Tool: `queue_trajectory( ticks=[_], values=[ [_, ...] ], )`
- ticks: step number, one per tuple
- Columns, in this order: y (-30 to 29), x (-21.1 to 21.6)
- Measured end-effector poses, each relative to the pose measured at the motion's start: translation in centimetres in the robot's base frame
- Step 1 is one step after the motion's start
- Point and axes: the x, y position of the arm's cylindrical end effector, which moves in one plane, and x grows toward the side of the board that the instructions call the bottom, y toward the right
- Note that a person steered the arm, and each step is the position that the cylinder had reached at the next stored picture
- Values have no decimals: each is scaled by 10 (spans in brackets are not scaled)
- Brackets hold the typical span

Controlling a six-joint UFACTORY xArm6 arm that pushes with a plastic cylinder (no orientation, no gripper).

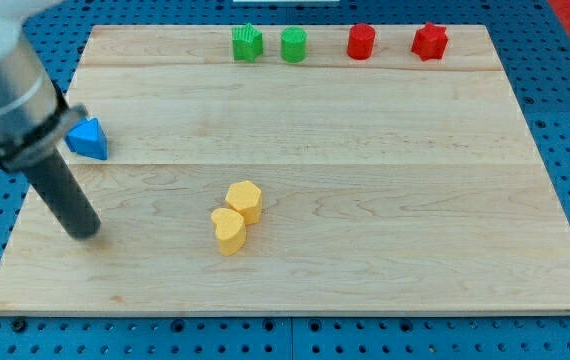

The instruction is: Move the blue cube vertically to the hexagon

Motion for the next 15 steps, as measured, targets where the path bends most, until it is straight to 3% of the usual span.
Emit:
queue_trajectory(
  ticks=[2,3,5,6,9,11,12,14,15],
  values=[
    [-61,-96],
    [-54,-129],
    [1,-152],
    [-11,-176],
    [99,-151],
    [108,-94],
    [108,-93],
    [106,-132],
    [121,-116]
  ],
)
